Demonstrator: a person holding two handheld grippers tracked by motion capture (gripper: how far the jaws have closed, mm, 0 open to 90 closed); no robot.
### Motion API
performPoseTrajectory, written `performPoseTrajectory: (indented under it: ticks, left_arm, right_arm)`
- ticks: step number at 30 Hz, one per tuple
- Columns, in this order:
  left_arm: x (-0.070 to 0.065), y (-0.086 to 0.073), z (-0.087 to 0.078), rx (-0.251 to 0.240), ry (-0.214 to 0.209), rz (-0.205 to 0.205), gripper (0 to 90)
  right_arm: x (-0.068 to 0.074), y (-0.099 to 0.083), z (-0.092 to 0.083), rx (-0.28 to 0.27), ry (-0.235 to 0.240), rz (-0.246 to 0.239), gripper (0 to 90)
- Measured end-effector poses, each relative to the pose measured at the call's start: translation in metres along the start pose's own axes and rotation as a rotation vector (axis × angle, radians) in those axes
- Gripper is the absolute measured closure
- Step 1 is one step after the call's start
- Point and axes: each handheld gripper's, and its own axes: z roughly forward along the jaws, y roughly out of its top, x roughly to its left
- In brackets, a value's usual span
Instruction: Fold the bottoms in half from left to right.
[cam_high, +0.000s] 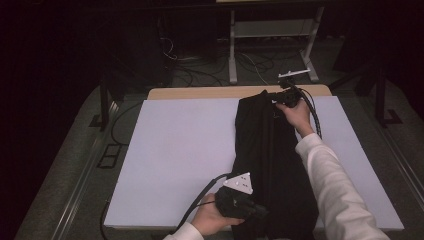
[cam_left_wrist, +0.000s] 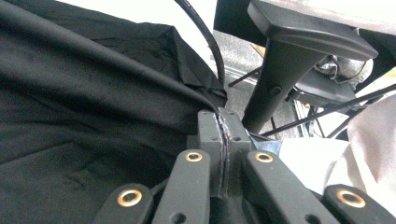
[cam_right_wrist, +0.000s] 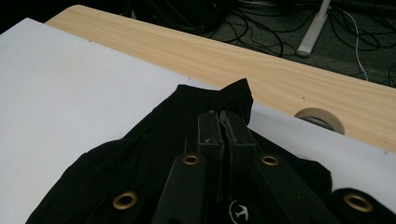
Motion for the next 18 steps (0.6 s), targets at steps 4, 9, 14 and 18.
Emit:
performPoseTrajectory:
  ticks: [4,9,14,18]
  left_arm:
    - [-0.001,0.004,0.006,0.000,-0.001,0.002,88.5]
    - [-0.002,0.011,0.015,0.004,-0.007,0.001,88.5]
    - [-0.002,0.018,0.026,0.001,-0.013,0.002,88.5]
    - [-0.002,0.020,0.033,0.002,-0.023,0.001,88.5]
  right_arm:
    - [-0.004,0.000,-0.002,0.001,0.002,-0.003,85.8]
    - [-0.010,-0.001,-0.003,0.019,0.007,-0.006,85.8]
    - [-0.016,-0.003,-0.005,0.027,0.004,-0.012,85.7]
    - [-0.019,-0.004,-0.007,0.027,0.003,-0.014,85.7]
